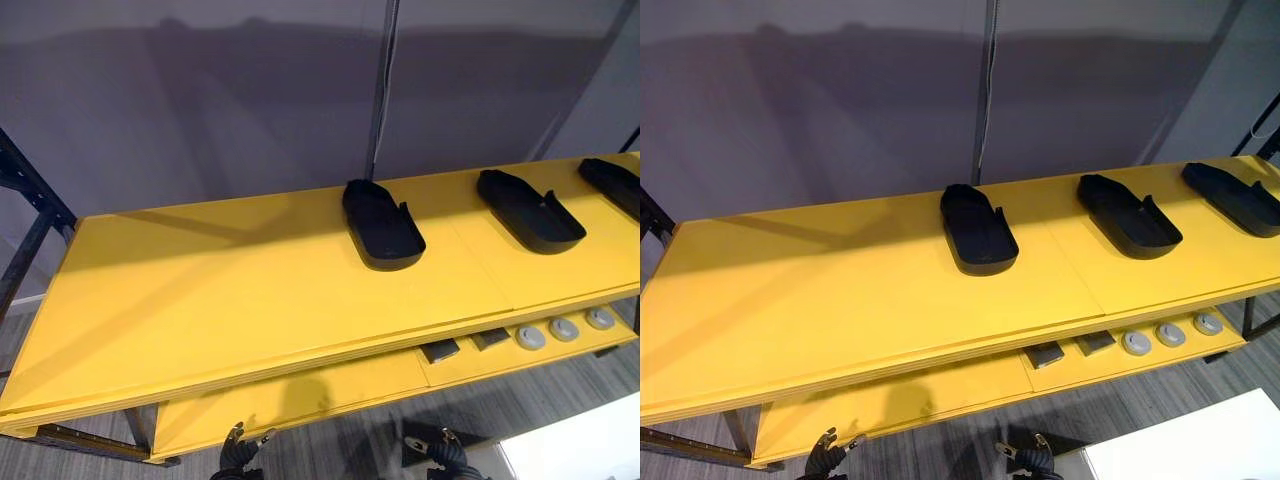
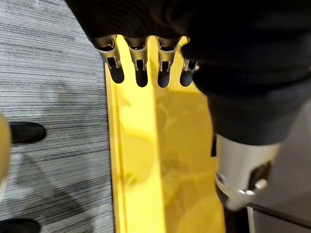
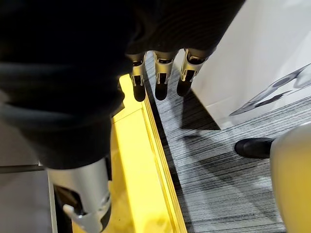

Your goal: Walk over and take plastic housings, then place them on the shelf

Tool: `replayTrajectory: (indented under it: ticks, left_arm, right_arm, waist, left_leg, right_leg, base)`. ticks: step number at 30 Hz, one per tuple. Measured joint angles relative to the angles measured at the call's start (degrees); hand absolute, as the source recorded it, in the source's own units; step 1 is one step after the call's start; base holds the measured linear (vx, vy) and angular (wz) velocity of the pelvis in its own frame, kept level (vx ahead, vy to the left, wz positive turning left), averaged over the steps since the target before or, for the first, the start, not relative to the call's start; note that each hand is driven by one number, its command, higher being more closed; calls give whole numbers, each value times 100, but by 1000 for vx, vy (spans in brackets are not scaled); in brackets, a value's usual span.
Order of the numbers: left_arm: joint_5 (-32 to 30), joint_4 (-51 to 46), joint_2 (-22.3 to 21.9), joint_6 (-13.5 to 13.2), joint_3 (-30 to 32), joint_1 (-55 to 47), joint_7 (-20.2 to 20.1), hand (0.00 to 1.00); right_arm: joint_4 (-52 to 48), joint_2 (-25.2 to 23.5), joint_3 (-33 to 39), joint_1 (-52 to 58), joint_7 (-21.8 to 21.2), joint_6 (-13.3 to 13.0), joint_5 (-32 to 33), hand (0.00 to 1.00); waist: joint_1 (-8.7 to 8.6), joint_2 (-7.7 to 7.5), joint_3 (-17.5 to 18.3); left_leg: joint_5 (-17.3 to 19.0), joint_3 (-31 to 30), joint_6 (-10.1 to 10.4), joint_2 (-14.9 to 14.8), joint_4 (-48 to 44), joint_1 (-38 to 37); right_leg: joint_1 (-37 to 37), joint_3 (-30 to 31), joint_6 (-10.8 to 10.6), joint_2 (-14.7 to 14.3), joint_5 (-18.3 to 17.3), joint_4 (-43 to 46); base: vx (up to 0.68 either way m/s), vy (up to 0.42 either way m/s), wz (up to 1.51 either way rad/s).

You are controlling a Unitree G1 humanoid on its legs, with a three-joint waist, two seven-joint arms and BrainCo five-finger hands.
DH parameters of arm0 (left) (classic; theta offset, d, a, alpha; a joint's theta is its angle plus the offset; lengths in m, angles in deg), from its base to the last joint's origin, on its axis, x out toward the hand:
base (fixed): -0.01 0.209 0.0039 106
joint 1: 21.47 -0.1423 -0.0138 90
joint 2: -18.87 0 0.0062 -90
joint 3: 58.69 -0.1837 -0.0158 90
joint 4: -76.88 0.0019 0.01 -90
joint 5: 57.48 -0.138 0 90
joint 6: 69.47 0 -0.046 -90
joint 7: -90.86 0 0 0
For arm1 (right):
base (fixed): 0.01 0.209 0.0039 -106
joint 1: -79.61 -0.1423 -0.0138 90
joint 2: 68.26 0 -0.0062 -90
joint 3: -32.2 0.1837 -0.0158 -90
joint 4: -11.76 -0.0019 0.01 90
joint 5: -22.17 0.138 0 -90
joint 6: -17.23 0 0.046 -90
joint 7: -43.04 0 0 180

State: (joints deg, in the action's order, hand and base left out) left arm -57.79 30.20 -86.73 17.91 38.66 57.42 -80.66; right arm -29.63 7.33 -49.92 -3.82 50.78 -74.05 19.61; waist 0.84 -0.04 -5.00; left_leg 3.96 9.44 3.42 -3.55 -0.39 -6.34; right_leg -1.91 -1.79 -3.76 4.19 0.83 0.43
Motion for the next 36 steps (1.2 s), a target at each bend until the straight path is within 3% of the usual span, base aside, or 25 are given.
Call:
replayTrajectory:
  ticks: [6, 10, 12, 14, 16, 17, 18, 20, 21, 28, 30, 31, 32, 33, 34, 36]
  left_arm:
    - [-110, -60, -9, 6, -90, 87, 10, 0]
    - [-118, -161, -12, 1, -86, 328, 54, 0]
    - [-173, -177, 2, -6, -89, 502, 56, 0]
    - [-233, -181, 5, -11, -98, 712, 58, 0]
    - [-346, -190, 32, -10, -217, 760, 43, 0]
    - [-363, -187, 30, -8, -216, 795, 25, 0]
    - [-412, -162, 30, -7, -199, 862, 19, 0]
    - [-438, -110, -23, 26, -202, 869, 14, 0]
    - [-439, -79, 4, 33, -209, 885, 13, 0]
    - [-440, 185, 65, 31, -220, 1034, 8, 0]
    - [-439, 183, 147, 44, -208, 998, 23, 0]
    - [-437, 182, 217, 64, -209, 891, 23, 0]
    - [-437, 183, 286, 67, -212, 817, 23, 0]
    - [-436, 200, 285, 68, -218, 820, 23, 0]
    - [-436, 244, 289, 64, -256, 865, 16, 0]
    - [-441, 272, 255, 48, -346, 928, 9, 0]
  right_arm:
    - [-144, 6, 0, 3, 22, 3, -31, 0]
    - [-642, -50, 6, -67, 30, 19, -180, 0]
    - [-703, -92, 5, -156, 40, 28, -254, 0]
    - [-664, -147, 9, -193, 61, 55, -257, 0]
    - [-502, -172, 21, -85, 64, 51, -268, 0]
    - [-431, -172, 42, -44, 64, 49, -289, 0]
    - [-188, -149, 69, -23, 63, 48, -379, 0]
    - [135, -11, 82, -252, 61, 59, -386, 0]
    - [331, 68, 5, -440, 63, 61, -465, 0]
    - [399, 108, 105, -486, 132, 63, -584, 0]
    - [401, 97, 96, -641, 132, 64, -607, 0]
    - [396, 72, 85, -728, 131, 61, -609, 0]
    - [380, 59, 37, -773, 135, 61, -609, 0]
    - [376, 89, -8, -792, 138, 60, -614, 0]
    - [374, 125, -11, -741, 149, 59, -621, 0]
    - [386, 150, -13, -596, 153, 59, -621, 0]
  waist:
    - [1, -27, -234]
    - [13, -85, -383]
    - [5, -127, -421]
    - [9, -91, -487]
    - [-13, -154, -459]
    - [-20, -211, -446]
    - [-3, -387, -412]
    - [35, -322, -367]
    - [-32, -281, -336]
    - [-56, -265, -312]
    - [-5, -193, -339]
    - [21, -176, -347]
    - [26, -174, -349]
    - [6, -172, -353]
    - [-125, -84, -383]
    - [-141, -32, -407]
  left_leg:
    - [303, 265, -112, -76, -751, 411]
    - [658, 954, -198, -283, -1469, 876]
    - [667, 1254, -273, -410, -1588, 1087]
    - [604, 1439, -246, -596, -1576, 1137]
    - [572, 1440, -198, -615, -1535, 1099]
    - [558, 1428, -174, -585, -1535, 1093]
    - [558, 1394, -150, -429, -1565, 1119]
    - [371, 1092, -198, -227, -1245, 1254]
    - [118, 1130, -219, -259, -875, 1257]
    - [34, 1892, -186, -350, -624, 893]
    - [31, 2349, -186, -491, -634, 850]
    - [26, 2699, -179, -584, -623, 690]
    - [21, 2965, -170, -612, -639, 539]
    - [3, 3007, -142, -636, -641, 482]
    - [-51, 2968, -67, -658, -618, 439]
    - [-141, 2945, 2, -785, -678, 348]
  right_leg:
    - [400, 330, -23, -26, 32, 320]
    - [847, 990, -120, -163, 366, 301]
    - [1078, 1038, -212, -199, 556, 241]
    - [1534, 281, 71, -185, -97, 1682]
    - [1496, 45, -55, -37, -883, 2894]
    - [1427, -6, -119, 28, -1047, 2976]
    - [1375, -123, -149, 141, -1219, 2693]
    - [1283, -164, 126, 16, -1043, 1954]
    - [1261, 7, 192, -159, -626, 1298]
    - [846, 562, 200, -287, 219, 21]
    - [1027, -352, 295, -102, 71, 370]
    - [1079, -1343, 192, 103, -48, 776]
    - [990, -2177, 334, 302, -200, 904]
    - [954, -2333, 390, 332, -203, 886]
    - [868, -2476, 427, 291, -168, 890]
    - [746, -2299, 486, 118, -138, 760]
  base:
    - [-86, 18, -26]
    - [-122, 72, -85]
    - [-193, 64, -82]
    - [-97, -20, -55]
    - [-16, -88, -13]
    - [48, -154, 4]
    - [56, -146, -25]
    - [3, -57, -77]
    - [-52, 26, -79]
    - [-78, 58, -61]
    - [-136, 35, -110]
    - [-81, -36, -147]
    - [-73, -61, -136]
    - [-70, -101, -74]
    - [-54, -123, -20]
    - [-48, -151, -28]
